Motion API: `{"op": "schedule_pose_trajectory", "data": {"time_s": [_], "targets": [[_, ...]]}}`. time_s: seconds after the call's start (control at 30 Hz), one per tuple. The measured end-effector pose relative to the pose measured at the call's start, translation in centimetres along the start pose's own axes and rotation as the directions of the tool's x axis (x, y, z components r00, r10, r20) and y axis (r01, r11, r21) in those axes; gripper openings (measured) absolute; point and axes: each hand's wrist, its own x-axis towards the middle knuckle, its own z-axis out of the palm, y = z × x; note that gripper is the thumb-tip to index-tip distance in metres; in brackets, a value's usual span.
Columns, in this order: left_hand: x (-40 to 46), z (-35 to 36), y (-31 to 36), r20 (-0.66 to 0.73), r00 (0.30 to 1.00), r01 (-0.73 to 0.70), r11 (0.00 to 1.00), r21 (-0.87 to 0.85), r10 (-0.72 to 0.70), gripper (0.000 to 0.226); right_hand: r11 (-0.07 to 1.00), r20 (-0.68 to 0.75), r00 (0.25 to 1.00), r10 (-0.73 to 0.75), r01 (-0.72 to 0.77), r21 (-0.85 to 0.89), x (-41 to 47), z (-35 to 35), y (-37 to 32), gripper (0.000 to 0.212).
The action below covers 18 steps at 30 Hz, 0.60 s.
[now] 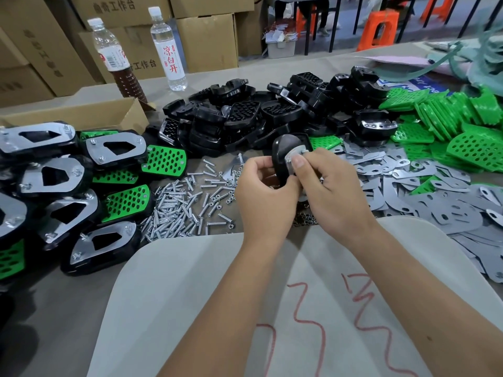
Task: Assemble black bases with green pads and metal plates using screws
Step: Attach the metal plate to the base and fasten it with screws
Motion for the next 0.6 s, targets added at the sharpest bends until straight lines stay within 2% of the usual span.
{"op": "schedule_pose_trajectory", "data": {"time_s": [0.07, 0.17, 0.27, 0.37, 0.5, 0.6], "targets": [[0.4, 0.0, -0.1, -0.013, 0.997, 0.07, 0.996, -0.054, -0.07, 0.028, 1.0, -0.021, 1.0, -0.006, 0.006, 0.007, -0.1, 0.1, 0.0, 0.046], [0.7, 0.1, -0.4, -0.029, 0.99, 0.132, 0.987, -0.096, -0.135, 0.028, 1.0, -0.134, 0.991, 0.001, -0.003, -0.012, -0.1, 0.0, 0.2, 0.049], [1.0, -0.4, -0.5, 0.003, 0.982, 0.186, 0.976, -0.116, -0.187, 0.025, 0.999, -0.194, 0.98, 0.041, -0.044, -0.007, 0.0, -0.2, 0.8, 0.045], [1.3, -0.9, -0.6, 0.044, 0.97, 0.244, 0.953, -0.18, -0.24, 0.023, 0.998, -0.209, 0.976, 0.056, -0.061, -0.016, 0.0, -0.1, 1.2, 0.032], [1.5, -1.1, -0.4, 0.062, 0.97, 0.242, 0.943, -0.23, -0.234, 0.021, 0.996, -0.167, 0.982, 0.089, -0.091, -0.005, 0.1, 0.0, 1.3, 0.012], [1.7, -1.3, -0.4, 0.072, 0.971, 0.237, 0.939, -0.25, -0.226, 0.02, 0.996, -0.11, 0.991, 0.081, -0.083, -0.012, 0.0, 0.1, 1.4, 0.015]]}}
